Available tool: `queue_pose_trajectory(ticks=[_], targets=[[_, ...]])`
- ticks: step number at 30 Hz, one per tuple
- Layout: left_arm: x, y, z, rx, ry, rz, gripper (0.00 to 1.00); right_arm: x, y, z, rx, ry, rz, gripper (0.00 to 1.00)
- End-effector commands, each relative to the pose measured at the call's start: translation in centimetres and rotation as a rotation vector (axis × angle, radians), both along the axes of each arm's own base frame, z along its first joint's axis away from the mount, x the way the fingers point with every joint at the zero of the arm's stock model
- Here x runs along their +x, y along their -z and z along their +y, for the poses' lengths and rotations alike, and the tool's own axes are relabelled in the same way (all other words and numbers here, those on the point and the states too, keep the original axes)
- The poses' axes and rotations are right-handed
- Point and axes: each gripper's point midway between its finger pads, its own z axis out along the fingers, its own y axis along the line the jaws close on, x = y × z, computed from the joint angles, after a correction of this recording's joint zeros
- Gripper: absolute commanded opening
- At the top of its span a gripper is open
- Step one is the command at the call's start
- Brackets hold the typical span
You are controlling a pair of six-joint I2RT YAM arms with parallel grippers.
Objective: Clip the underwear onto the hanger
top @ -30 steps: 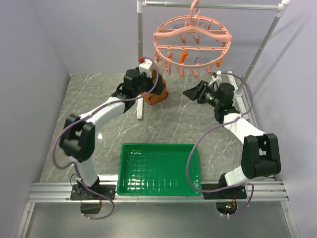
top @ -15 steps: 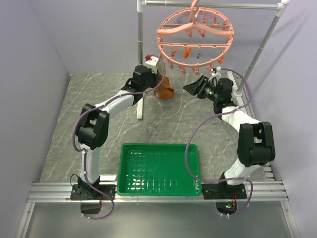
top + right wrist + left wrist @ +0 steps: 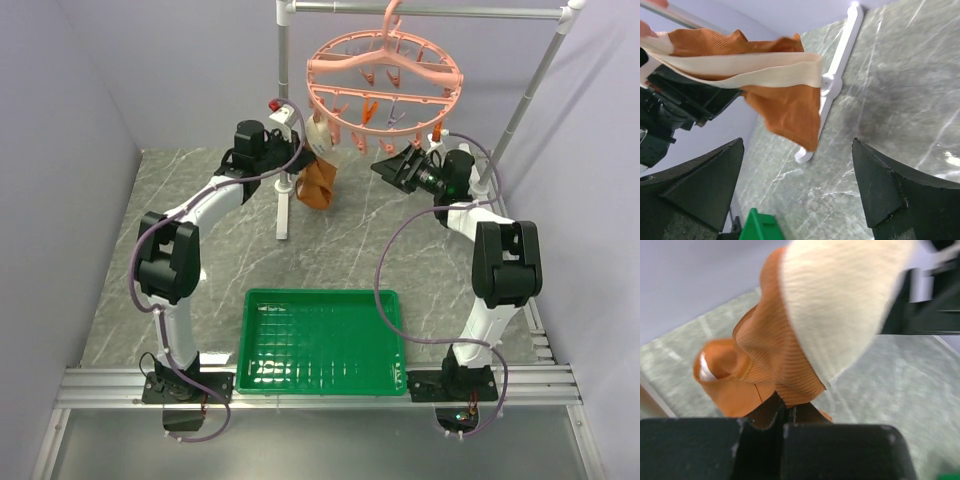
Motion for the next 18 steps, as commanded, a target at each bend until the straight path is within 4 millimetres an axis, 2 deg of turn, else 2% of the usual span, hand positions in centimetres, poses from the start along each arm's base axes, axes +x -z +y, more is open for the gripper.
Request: queue_pose_trajectory(ticks=[1,5,10,16,18], targets=[[-3.9,-5.5,-1.9,-0.099,0.178,-0.046,0.0,0.3,-3.4,0.9,0.062,-0.066,-0.097,0.96],[-4.8,-6.0,-2.3,-0.123,0.213,-0.018,0.0,0.4,-3.4,1.9,0.064,-0.1,-0.113,0.96],[-5.9,-7.0,-2.3,-0.132,0.247,-0.019,0.0,1.5,-1.8,3.0,0.053,-0.106,-0.114,0.96],[-7.2,-7.8,-2.5,-0.152,0.291,-0.02,0.0,2.4,-1.9,4.4,0.089,-0.131,-0.124,0.96],[-7.5,-7.6,-2.6,-0.149,0.295,-0.017,0.0,2.1,-2.1,5.7,0.097,-0.16,-0.125,0.96]])
